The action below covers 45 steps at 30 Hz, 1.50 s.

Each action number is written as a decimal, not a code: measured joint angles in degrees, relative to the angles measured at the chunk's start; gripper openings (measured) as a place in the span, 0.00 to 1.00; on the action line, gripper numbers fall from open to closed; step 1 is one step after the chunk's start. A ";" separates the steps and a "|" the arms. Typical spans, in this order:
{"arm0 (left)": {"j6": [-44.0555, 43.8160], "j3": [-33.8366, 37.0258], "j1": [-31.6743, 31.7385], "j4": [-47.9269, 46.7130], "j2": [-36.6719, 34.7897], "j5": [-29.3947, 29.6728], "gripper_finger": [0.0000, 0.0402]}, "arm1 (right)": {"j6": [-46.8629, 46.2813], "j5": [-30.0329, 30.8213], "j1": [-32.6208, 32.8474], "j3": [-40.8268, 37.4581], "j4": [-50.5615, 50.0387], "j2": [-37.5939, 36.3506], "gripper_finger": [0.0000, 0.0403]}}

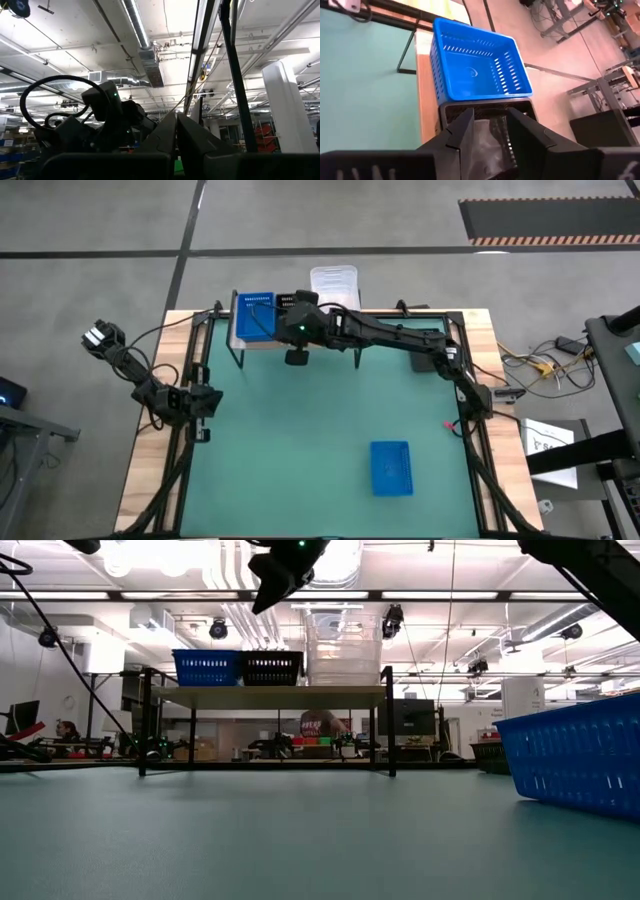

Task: Stack baskets on shelf by color
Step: Stack the blue transparent bin on the other blue bins on the shelf

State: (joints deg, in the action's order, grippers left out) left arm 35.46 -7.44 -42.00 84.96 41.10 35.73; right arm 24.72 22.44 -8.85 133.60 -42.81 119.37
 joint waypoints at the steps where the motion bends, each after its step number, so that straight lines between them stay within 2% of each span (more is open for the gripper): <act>1: 0.01 0.01 0.00 -0.01 0.00 0.00 0.00 | 0.49 -0.02 0.21 0.00 -0.05 -0.03 0.26; 4: 0.00 0.02 0.00 -0.01 0.00 0.00 0.00 | 1.54 -1.17 1.45 0.00 -0.77 -0.47 0.21; 8: 0.00 0.02 0.00 0.00 0.00 0.02 0.00 | 1.74 -6.83 4.79 0.00 -2.28 -2.76 0.12; 12: 0.00 0.02 0.00 -0.01 0.00 0.04 0.00 | 1.58 -7.72 9.41 0.02 -6.96 -5.18 0.03; 17: 0.00 0.02 0.00 -0.03 0.17 0.08 0.00 | -2.52 -8.11 15.40 -0.06 -16.32 -7.65 0.02; 23: -0.08 0.02 0.00 -0.01 0.35 0.11 0.00 | -13.57 -8.06 21.61 -2.05 -27.14 -9.01 0.02; 33: -0.52 -1.03 0.00 0.02 3.66 0.19 0.00 | -22.86 -7.99 29.72 -15.39 -28.72 -14.56 0.02; 40: -0.52 -1.16 0.00 0.03 4.99 0.30 0.00 | -36.19 -17.79 32.33 -30.05 -25.49 -21.47 0.02; 45: -0.58 -1.16 0.00 0.03 5.11 0.69 0.00 | -46.46 -18.43 35.09 -38.72 -22.02 -25.45 0.06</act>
State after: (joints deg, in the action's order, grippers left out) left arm 34.88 -8.60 -42.00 84.99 46.21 36.41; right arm -21.74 4.01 26.24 94.88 -64.83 93.92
